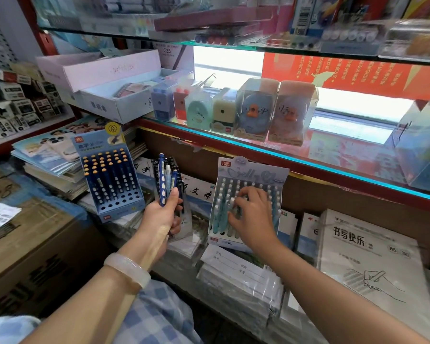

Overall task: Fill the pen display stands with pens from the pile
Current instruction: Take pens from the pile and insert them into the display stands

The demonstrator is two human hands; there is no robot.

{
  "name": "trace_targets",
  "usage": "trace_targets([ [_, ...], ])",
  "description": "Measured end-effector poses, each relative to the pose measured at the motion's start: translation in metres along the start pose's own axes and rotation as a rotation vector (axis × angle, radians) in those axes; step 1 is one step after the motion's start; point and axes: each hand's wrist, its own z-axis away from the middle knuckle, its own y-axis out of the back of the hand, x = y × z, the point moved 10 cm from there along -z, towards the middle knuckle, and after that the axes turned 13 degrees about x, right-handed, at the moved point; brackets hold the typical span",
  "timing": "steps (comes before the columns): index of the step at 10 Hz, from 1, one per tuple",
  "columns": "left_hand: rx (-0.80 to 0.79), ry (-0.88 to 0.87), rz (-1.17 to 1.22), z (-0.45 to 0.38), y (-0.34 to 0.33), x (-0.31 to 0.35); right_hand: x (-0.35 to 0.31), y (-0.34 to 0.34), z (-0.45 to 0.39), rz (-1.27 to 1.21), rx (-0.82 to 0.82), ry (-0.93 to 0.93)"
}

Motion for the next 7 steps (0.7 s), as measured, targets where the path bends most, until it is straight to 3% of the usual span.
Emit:
trace_targets([
  [4,0.014,0.011,-0.007,0.002,0.003,0.000,0.003,-0.014,0.005,0.045,-0.079,0.028],
  [6,-0.005,0.007,-0.020,0.003,0.000,-0.001,0.000,0.002,0.012,-0.054,0.065,0.125],
  [7,-0.059,0.008,-0.021,0.007,-0.008,0.000,-0.001,-0.001,0.015,-0.056,0.055,0.150],
])
